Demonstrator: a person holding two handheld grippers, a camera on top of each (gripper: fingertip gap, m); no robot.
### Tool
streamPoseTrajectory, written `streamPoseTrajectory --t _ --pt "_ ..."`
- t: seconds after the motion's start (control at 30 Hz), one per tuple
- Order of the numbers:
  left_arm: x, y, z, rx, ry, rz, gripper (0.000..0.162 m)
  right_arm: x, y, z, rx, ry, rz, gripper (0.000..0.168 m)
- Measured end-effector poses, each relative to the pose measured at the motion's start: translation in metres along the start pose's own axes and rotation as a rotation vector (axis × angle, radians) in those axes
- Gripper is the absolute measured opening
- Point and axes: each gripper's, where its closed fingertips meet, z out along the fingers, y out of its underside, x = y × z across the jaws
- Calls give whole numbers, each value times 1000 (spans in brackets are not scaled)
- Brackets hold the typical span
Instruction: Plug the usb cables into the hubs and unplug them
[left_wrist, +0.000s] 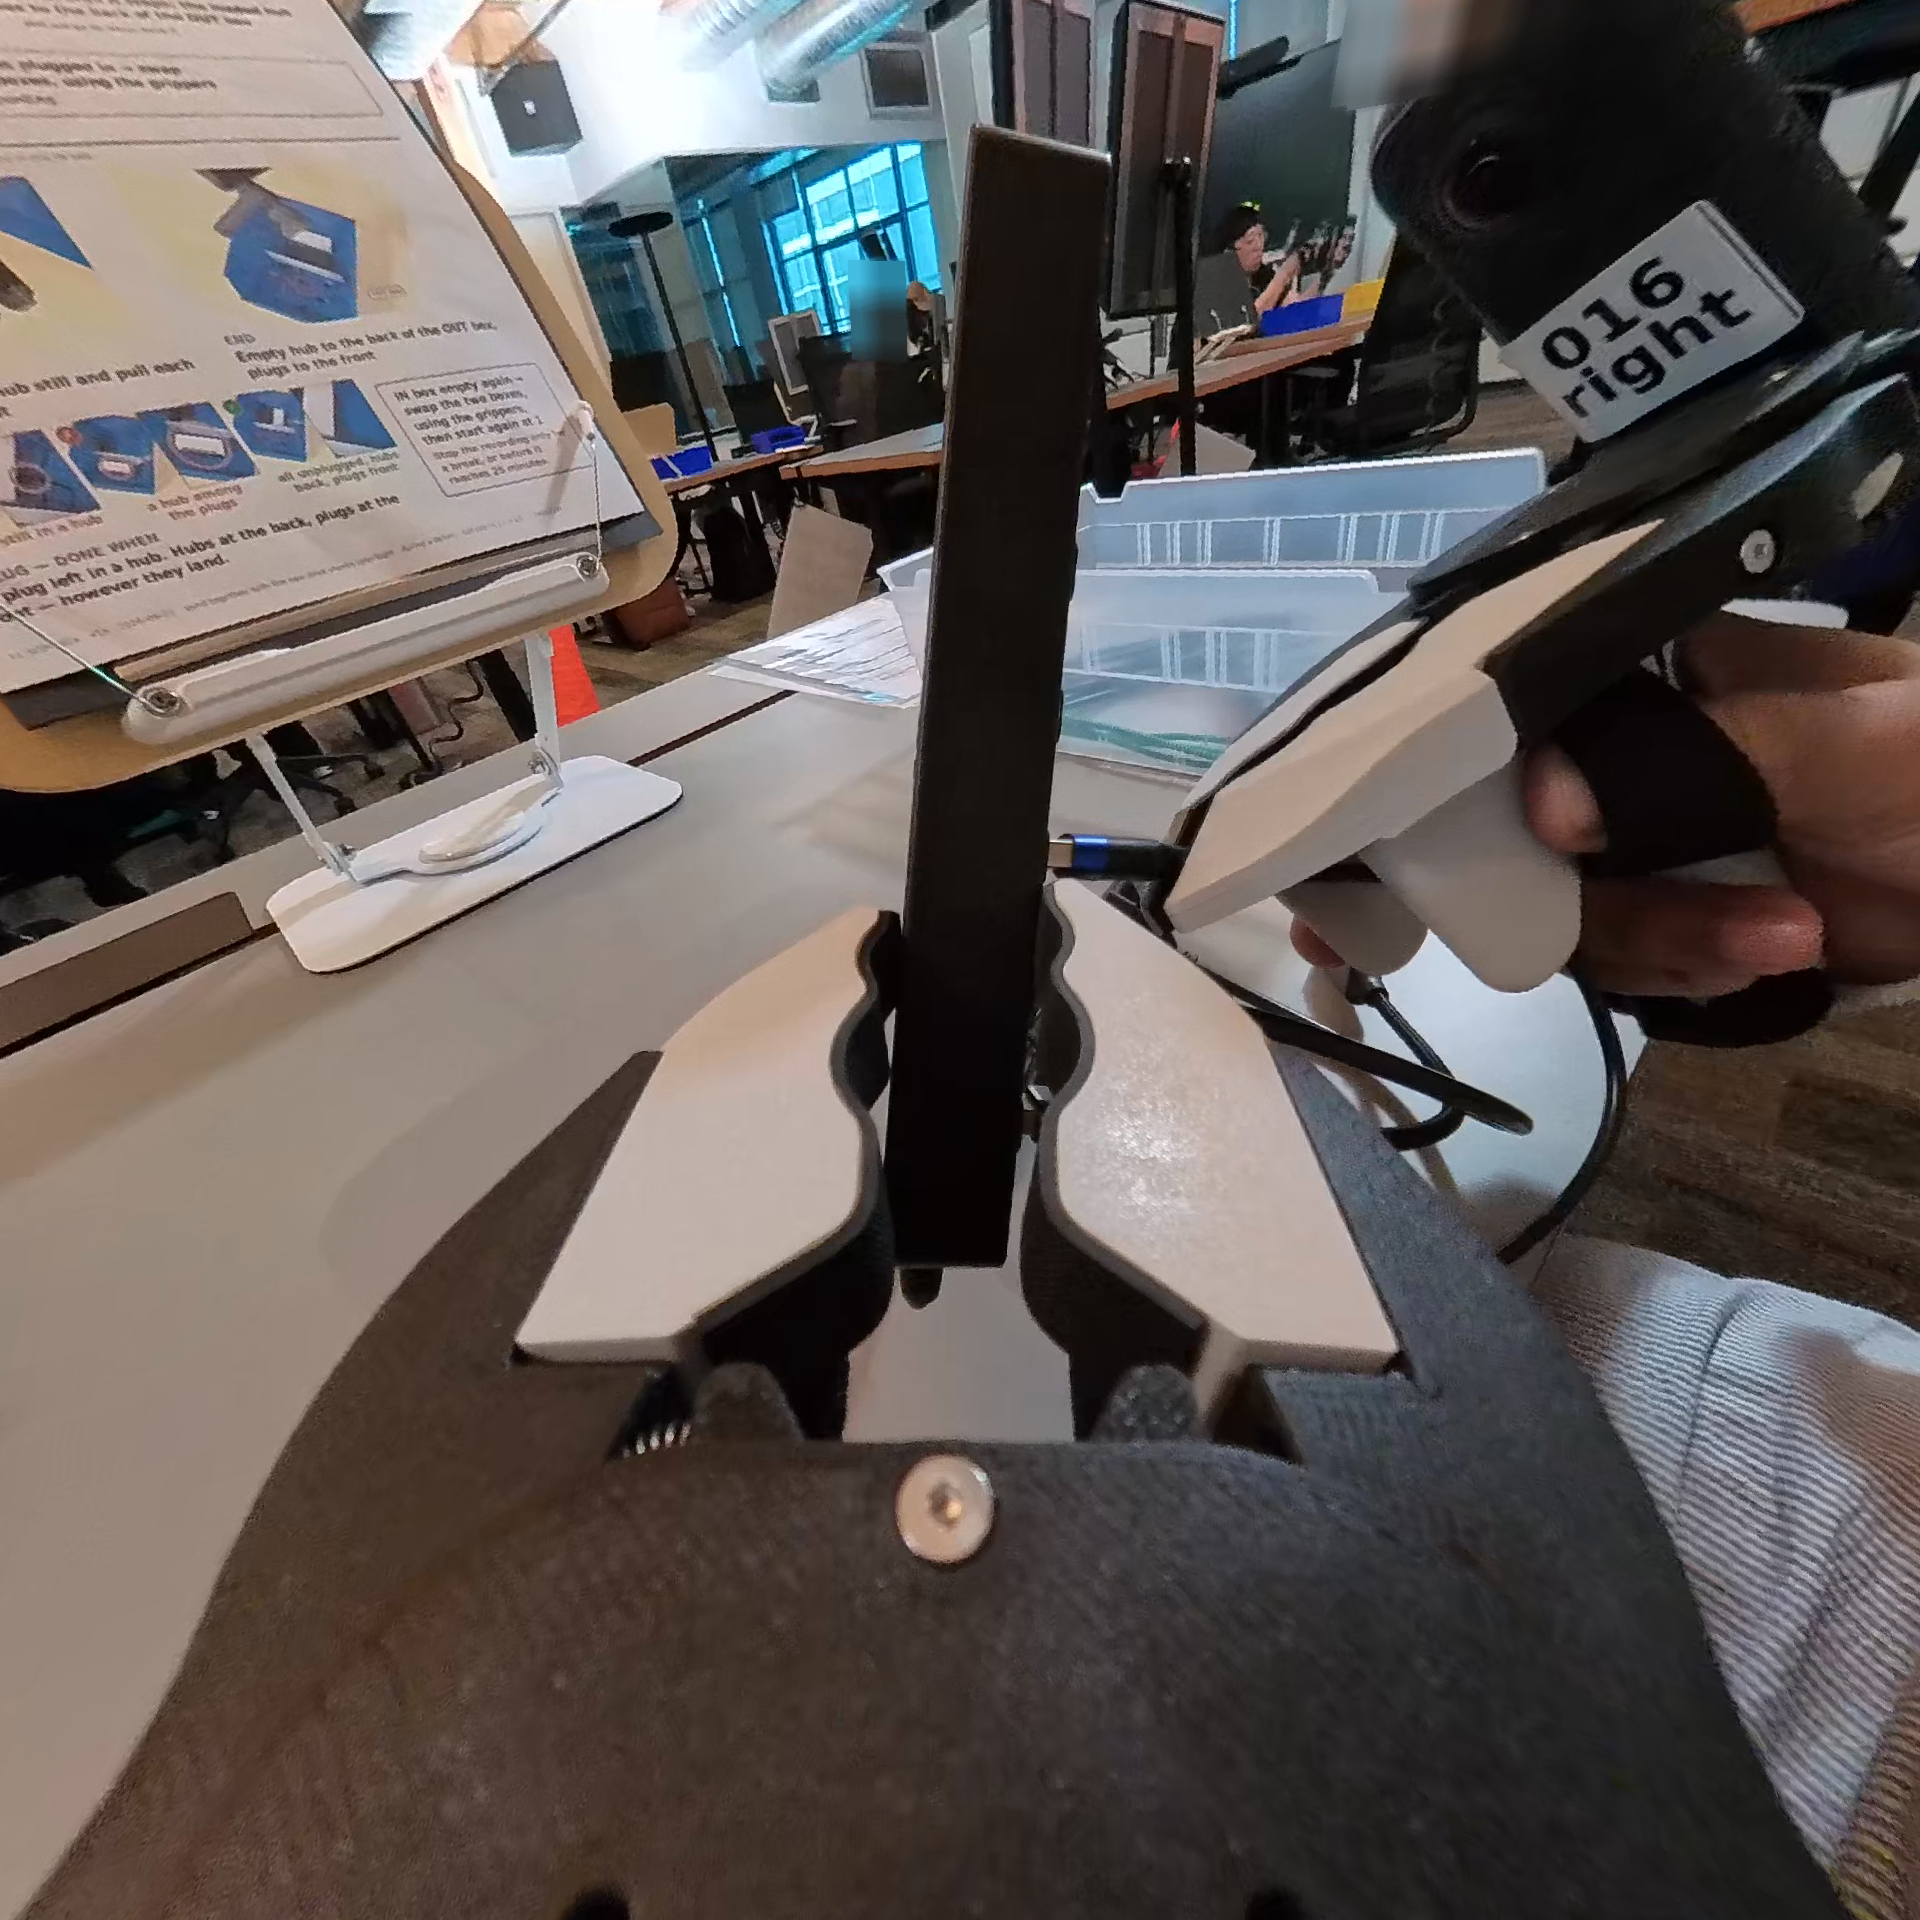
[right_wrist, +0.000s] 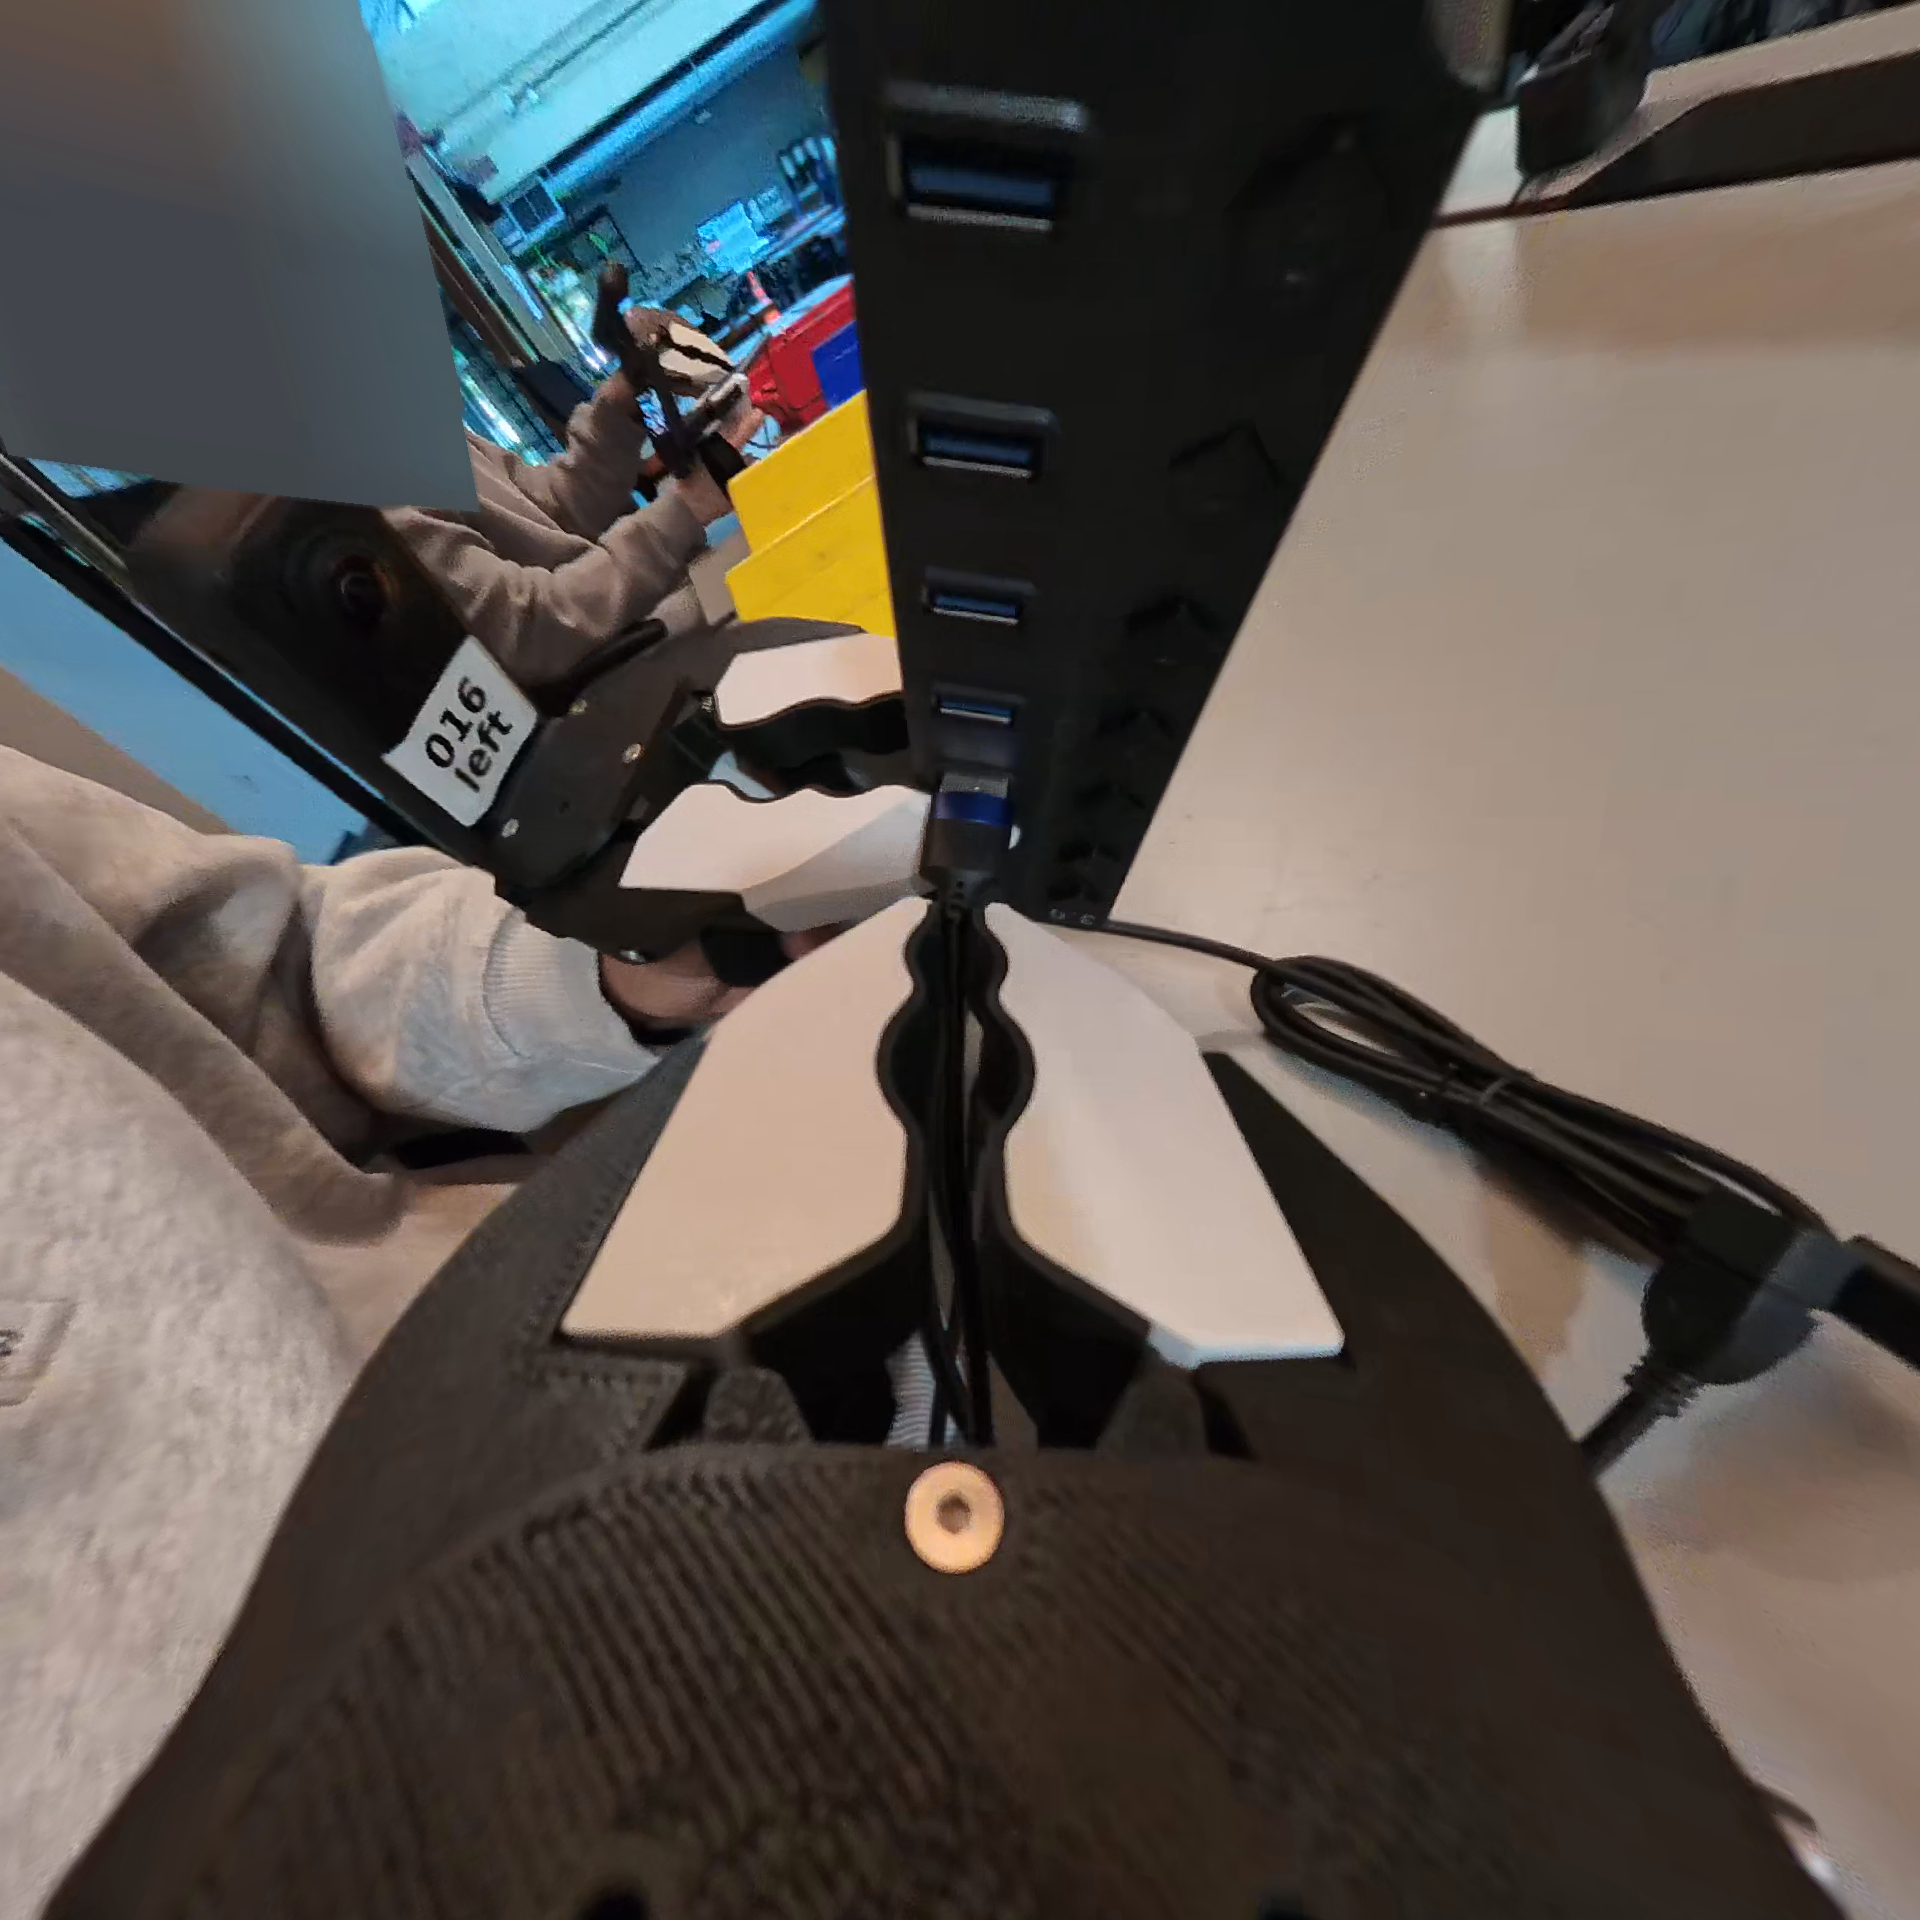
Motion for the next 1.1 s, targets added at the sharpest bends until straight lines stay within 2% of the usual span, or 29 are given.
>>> streamPoseTrajectory --t 0.1,0.23,0.37,0.73,1.03,1.1 --pt "0 2 0 -8 2 -12 27 1 2 0 0 -13 16 5" --pt "0 1 0 0 2 -12 27 -1 1 0 -9 45 -72 6" --pt "0 1 1 -2 -3 -9 27 -1 1 0 2 8 -14 5" --pt "0 2 3 -3 13 -38 27 0 1 -1 -21 35 -58 6" --pt "-1 6 5 -20 8 -56 27 3 2 0 1 -13 103 5" --pt "-2 6 5 -25 11 -75 27 4 1 0 -9 20 47 5"
